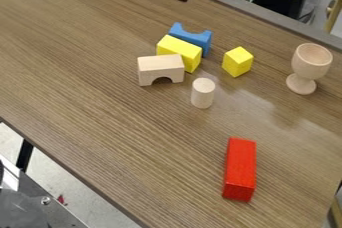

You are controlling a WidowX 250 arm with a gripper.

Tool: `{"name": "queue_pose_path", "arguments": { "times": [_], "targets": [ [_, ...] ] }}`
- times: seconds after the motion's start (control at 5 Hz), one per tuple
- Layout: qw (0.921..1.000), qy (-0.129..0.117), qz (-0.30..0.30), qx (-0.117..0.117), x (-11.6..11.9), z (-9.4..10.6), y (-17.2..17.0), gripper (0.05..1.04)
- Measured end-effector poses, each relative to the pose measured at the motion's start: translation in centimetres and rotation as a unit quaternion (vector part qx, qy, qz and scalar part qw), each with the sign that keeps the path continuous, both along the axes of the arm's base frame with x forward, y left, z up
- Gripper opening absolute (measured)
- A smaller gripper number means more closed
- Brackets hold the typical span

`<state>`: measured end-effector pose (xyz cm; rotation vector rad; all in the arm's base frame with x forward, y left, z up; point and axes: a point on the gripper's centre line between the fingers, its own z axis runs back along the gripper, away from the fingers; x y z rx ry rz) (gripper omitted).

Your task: Put the blue arch in right position

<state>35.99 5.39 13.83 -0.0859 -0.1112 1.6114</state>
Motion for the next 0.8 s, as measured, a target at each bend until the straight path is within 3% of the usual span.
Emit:
{"name": "queue_pose_path", "arguments": {
  "times": [0.8],
  "targets": [
    [0.9977, 0.066, -0.011, -0.011, 1.0, -5.6, -0.5, 0.999]
  ]
}}
